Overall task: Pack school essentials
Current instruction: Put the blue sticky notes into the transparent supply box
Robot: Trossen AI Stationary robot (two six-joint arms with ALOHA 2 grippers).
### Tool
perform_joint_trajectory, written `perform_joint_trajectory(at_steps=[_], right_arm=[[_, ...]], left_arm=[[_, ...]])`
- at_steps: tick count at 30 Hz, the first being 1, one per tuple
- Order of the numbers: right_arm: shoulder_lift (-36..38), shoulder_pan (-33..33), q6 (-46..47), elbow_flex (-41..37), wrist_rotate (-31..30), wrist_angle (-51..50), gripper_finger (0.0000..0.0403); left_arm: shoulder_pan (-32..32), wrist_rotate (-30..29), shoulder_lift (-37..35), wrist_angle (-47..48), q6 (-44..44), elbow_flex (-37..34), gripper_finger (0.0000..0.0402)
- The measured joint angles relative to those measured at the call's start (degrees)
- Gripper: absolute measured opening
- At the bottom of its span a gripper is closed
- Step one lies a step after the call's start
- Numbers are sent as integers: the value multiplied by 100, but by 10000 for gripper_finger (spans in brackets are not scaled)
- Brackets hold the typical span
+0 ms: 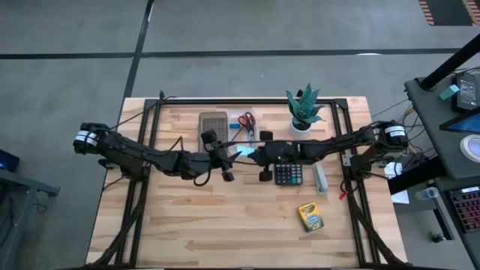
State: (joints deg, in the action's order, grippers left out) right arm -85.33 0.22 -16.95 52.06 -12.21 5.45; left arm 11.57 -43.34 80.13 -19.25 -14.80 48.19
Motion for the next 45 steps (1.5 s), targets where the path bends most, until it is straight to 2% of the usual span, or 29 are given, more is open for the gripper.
perform_joint_trajectory(at_steps=[7,13,18,25,42,45], right_arm=[[-395,-598,-733,455,37,-64,8],[-1044,-1070,-1267,932,109,-10,8],[-1429,-1275,-1614,1318,151,-232,8],[-1459,-1399,-1800,1581,489,-740,8],[-1478,-1558,-1779,1449,553,-751,8],[-1480,-1585,-1790,1444,760,-752,8]], left_arm=[[-115,-110,-38,-322,-269,30,141],[-157,-918,-98,-319,-586,30,141],[-161,-1062,-216,-276,-754,2,141],[-157,-1119,-218,-118,-668,-2,141],[-157,-1136,-205,-17,-674,-13,141],[-155,-1133,-203,-21,-671,-20,141]])
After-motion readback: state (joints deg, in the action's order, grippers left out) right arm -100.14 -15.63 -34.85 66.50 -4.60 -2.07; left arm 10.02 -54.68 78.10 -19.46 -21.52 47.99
